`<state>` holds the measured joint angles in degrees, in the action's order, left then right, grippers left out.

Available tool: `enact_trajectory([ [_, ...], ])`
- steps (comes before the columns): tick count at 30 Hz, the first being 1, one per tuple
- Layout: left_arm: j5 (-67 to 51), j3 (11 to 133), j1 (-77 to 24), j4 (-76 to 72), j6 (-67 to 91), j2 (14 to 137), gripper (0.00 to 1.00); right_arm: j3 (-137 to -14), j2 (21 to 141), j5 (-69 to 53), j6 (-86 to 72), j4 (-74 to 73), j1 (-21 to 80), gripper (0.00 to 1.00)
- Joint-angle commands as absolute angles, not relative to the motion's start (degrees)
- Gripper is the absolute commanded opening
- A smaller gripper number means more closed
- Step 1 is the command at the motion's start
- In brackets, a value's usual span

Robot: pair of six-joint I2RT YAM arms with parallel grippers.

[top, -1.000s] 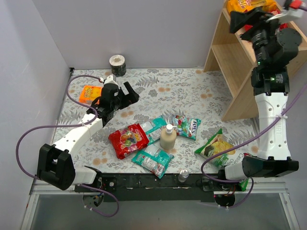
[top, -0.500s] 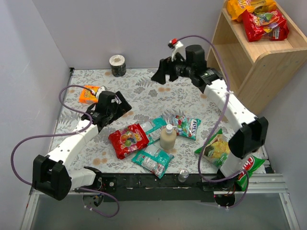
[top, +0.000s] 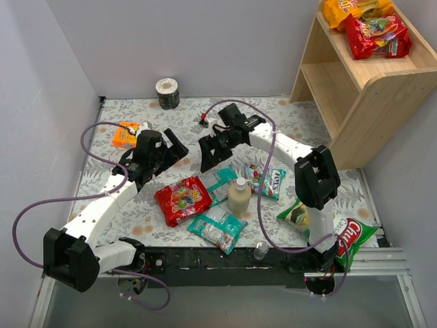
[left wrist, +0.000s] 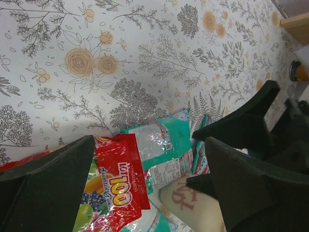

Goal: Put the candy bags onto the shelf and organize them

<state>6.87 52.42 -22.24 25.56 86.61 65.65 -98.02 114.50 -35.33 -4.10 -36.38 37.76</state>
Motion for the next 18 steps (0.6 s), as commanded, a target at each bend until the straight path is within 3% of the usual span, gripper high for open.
enact_trajectory([
  [1, 5.89, 53.87, -22.06, 25.49, 86.48, 66.62, 0.98, -99.32, 116.8, -36.65, -4.83, -36.22, 43.41, 0.82],
  [18, 7.65, 53.26, -22.06, 23.65, 87.72, 64.34, 0.98, -97.47, 125.07, -34.28, -6.15, -33.49, 44.03, 0.67],
])
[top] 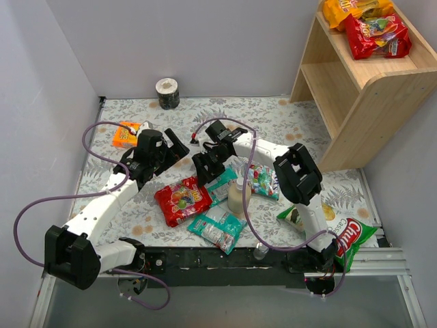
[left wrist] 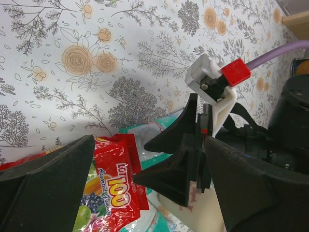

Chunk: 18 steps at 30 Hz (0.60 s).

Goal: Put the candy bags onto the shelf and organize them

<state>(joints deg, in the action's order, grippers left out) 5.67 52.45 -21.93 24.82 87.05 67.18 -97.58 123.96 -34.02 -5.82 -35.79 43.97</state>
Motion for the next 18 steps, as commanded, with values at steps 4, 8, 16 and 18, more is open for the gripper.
enact_trajectory([
  [4, 7.56, 54.14, -22.06, 23.47, 86.84, 64.16, 0.98, -98.52, 127.09, -34.89, -6.85, -32.17, 44.03, 0.43],
  [8, 7.03, 55.54, -22.06, 23.64, 85.7, 64.6, 0.98, -98.53, 128.32, -34.72, -8.61, -30.24, 44.03, 0.15],
  [16, 5.45, 58.62, -22.15, 24.26, 83.67, 67.15, 0.98, -96.07, 122.44, -28.13, -15.54, -21.99, 39.22, 0.01],
  [18, 5.1, 58.89, -22.06, 23.91, 83.59, 67.85, 0.98, -95.1, 121.3, -26.37, -16.96, -19.62, 37.54, 0.01],
])
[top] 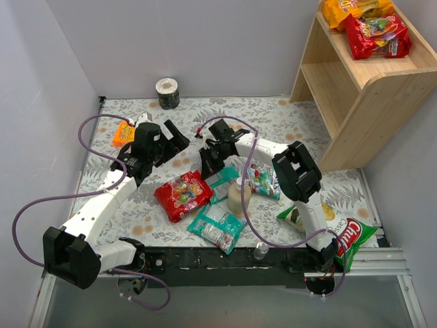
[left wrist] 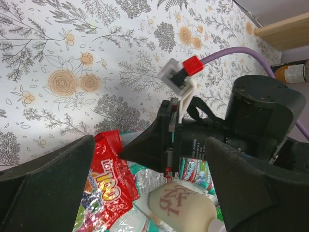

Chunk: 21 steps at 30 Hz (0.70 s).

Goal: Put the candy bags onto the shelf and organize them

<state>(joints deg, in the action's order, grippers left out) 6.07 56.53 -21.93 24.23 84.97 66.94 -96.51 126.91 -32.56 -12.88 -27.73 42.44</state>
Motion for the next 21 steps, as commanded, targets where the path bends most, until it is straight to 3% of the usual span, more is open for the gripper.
enact_trajectory([
  [1, 4.75, 58.89, -22.06, 23.91, 83.67, 68.11, 0.98, -94.92, 120.51, -26.11, -18.27, -18.9, 35.79, 0.01],
  [7, 4.22, 58.8, -22.06, 23.64, 83.15, 68.82, 0.98, -93.6, 118.21, -23.12, -21.44, -14.33, 30.07, 0.01],
  [16, 6.23, 57.48, -22.06, 26.44, 84.89, 70.05, 0.98, -101.95, 121.38, -23.9, -14.42, -21.26, 26.72, 0.02],
  [21, 14.49, 56.69, -22.06, 40.85, 91.04, 71.8, 0.98, -98.36, 116.46, -22.68, -13.62, -20.39, 27.16, 0.35],
])
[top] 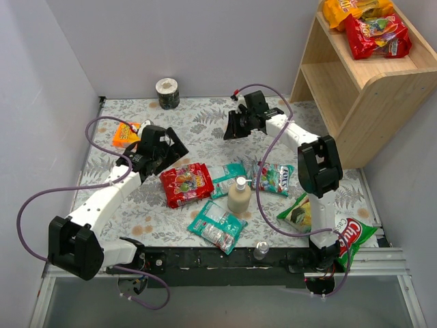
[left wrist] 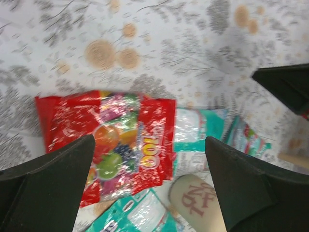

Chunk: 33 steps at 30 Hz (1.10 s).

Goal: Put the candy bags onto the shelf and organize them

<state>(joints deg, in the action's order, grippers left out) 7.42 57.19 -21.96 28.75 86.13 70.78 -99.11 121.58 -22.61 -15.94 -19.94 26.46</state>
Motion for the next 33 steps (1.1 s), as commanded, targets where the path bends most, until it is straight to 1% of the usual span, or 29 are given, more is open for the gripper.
enact_trajectory([
  [1, 14.59, 56.08, -22.06, 42.17, 91.58, 72.15, 0.98, -97.65, 114.71, -22.59, -14.32, -20.39, 27.25, 0.41],
  [2, 14.68, 54.68, -22.06, 44.01, 92.71, 72.16, 0.98, -97.12, 113.83, -22.67, -14.5, -20.3, 27.25, 0.46],
  [8, 12.57, 49.58, -22.06, 44.56, 96.15, 70.14, 0.98, -94.66, 108.81, -25.04, -15.82, -20.65, 27.42, 0.49],
  [10, 11.87, 47.82, -22.06, 44.39, 96.59, 69.61, 0.98, -95.01, 107.93, -25.66, -15.91, -21.53, 27.51, 0.5],
  [11, 11.6, 47.29, -22.06, 44.82, 96.77, 69.7, 0.98, -95.18, 107.76, -25.75, -15.82, -21.88, 27.6, 0.55],
  [12, 11.69, 46.5, -22.06, 44.82, 97.12, 70.39, 0.98, -95.27, 107.41, -25.75, -15.65, -22.58, 27.68, 0.57],
  [16, 9.23, 45.36, -22.06, 43.25, 97.39, 72.15, 0.98, -95.27, 106.96, -25.84, -15.47, -23.9, 28.04, 0.58],
  [17, 7.49, 45.0, -22.06, 40.28, 97.47, 72.16, 0.96, -95.1, 106.96, -25.93, -15.38, -24.17, 28.12, 0.58],
  [19, 4.41, 42.99, -22.06, 33.1, 97.38, 72.16, 0.86, -94.57, 106.44, -25.93, -15.38, -24.34, 28.3, 0.58],
  [22, 1.06, 43.23, -22.06, 27.27, 99.31, 74.95, 0.67, -93.61, 105.47, -25.93, -15.56, -24.61, 28.48, 0.57],
  [23, 1.23, 43.85, -22.06, 26.9, 100.1, 76.01, 0.63, -93.08, 105.12, -25.84, -15.64, -24.61, 28.48, 0.57],
  [25, 1.23, 45.43, -22.06, 25.06, 100.72, 78.74, 0.58, -92.29, 104.24, -25.66, -15.91, -24.43, 28.48, 0.57],
  [27, 0.97, 47.37, -22.06, 23.48, 101.77, 82.34, 0.54, -91.15, 103.54, -25.66, -16.08, -24.35, 28.48, 0.56],
  [30, 0.09, 50.35, -21.97, 19.87, 104.14, 87.26, 0.52, -89.48, 102.31, -25.58, -16.52, -24.17, 28.48, 0.55],
  [31, -2.52, 51.32, -21.97, 18.3, 104.85, 88.75, 0.52, -89.12, 102.04, -25.49, -16.7, -24.08, 28.48, 0.55],
  [33, -4.12, 54.12, -21.88, 16.71, 107.04, 92.62, 0.51, -88.6, 101.25, -25.31, -16.87, -23.73, 28.48, 0.55],
])
